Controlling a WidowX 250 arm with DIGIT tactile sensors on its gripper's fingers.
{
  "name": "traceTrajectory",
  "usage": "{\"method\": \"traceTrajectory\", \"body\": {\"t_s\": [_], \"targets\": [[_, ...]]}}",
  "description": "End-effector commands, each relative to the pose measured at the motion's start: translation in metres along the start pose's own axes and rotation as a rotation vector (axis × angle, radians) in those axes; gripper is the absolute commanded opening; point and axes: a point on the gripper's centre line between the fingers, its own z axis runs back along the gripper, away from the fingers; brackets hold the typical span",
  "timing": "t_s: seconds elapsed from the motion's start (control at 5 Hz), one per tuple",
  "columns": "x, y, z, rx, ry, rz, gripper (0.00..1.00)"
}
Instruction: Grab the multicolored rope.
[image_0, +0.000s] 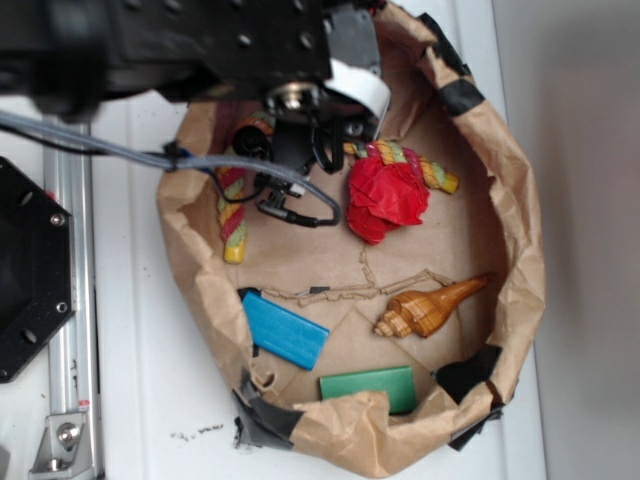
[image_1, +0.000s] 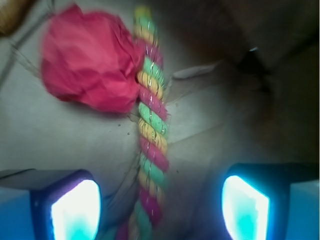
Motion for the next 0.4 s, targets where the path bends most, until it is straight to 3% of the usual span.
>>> {"method": "traceTrajectory", "body": {"t_s": [0.0,0.2], "targets": [[0.0076,0.0207,-0.0333,-0.043,0.033,-0.020,1.00],[0.0135,0.0216,-0.0420,-0.054,0.049,-0.027,1.00]]}}
